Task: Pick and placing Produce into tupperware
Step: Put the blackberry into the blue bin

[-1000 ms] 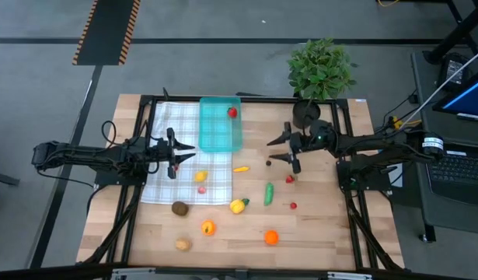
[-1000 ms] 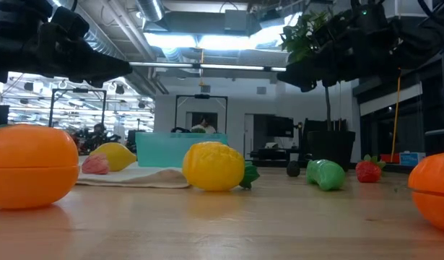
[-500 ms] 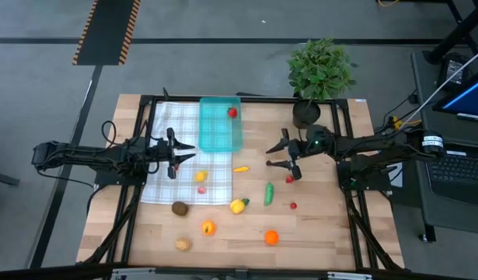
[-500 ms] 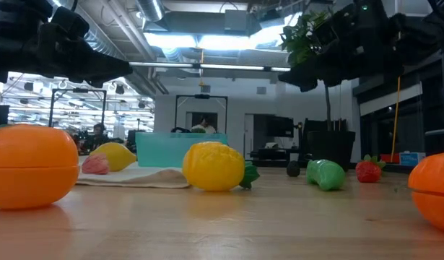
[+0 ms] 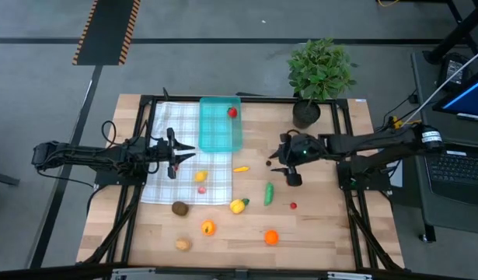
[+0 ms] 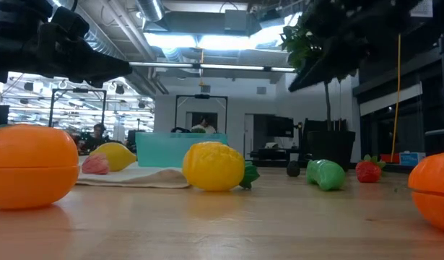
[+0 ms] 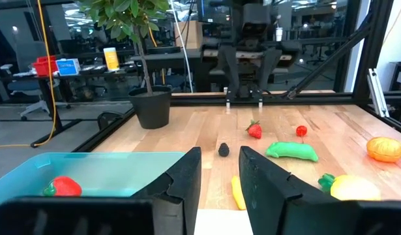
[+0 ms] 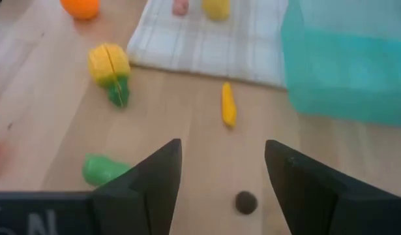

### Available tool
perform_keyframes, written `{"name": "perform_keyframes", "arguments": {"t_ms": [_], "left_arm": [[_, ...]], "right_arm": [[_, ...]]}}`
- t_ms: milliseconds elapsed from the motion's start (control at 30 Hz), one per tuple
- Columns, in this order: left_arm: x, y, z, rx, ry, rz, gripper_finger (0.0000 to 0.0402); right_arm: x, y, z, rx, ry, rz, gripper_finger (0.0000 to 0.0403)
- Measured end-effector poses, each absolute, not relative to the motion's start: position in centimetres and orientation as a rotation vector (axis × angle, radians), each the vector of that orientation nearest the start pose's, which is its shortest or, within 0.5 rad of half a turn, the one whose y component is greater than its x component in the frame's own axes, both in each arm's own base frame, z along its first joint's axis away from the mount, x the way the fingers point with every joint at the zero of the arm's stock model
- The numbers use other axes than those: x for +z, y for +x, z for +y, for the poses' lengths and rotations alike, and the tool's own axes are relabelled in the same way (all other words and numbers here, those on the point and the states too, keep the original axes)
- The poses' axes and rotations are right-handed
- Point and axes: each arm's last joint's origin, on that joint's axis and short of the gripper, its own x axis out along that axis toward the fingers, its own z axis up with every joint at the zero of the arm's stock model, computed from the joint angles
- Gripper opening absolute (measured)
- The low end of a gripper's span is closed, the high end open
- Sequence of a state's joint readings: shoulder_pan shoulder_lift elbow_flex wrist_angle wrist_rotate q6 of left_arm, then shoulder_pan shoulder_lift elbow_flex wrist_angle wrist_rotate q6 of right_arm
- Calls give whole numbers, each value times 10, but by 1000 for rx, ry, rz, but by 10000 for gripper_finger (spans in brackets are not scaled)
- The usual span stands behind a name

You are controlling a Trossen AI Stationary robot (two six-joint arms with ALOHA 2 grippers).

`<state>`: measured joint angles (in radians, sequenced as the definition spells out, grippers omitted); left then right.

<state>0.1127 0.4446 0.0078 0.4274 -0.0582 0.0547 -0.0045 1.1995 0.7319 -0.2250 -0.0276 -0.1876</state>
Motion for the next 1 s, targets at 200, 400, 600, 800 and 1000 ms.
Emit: {"name": "perform_keyframes", "arguments": {"t_ms": [200, 400, 600, 800, 1000], "left_arm": [[167, 125, 16, 171, 55, 14, 98], [167, 125, 16, 171, 55, 14, 111], [167, 125, 16, 171, 55, 14, 121], [166, 125, 16, 170, 54, 21, 118], [162, 125, 16, 169, 53, 63, 107]], "right_arm": [[240, 248, 8, 12, -223, 654, 221], [241, 248, 8, 3, -198, 647, 221], [241, 249, 8, -7, -173, 644, 221], [237, 250, 7, -33, -111, 665, 221], [205, 250, 6, -57, -57, 780, 221]]}}
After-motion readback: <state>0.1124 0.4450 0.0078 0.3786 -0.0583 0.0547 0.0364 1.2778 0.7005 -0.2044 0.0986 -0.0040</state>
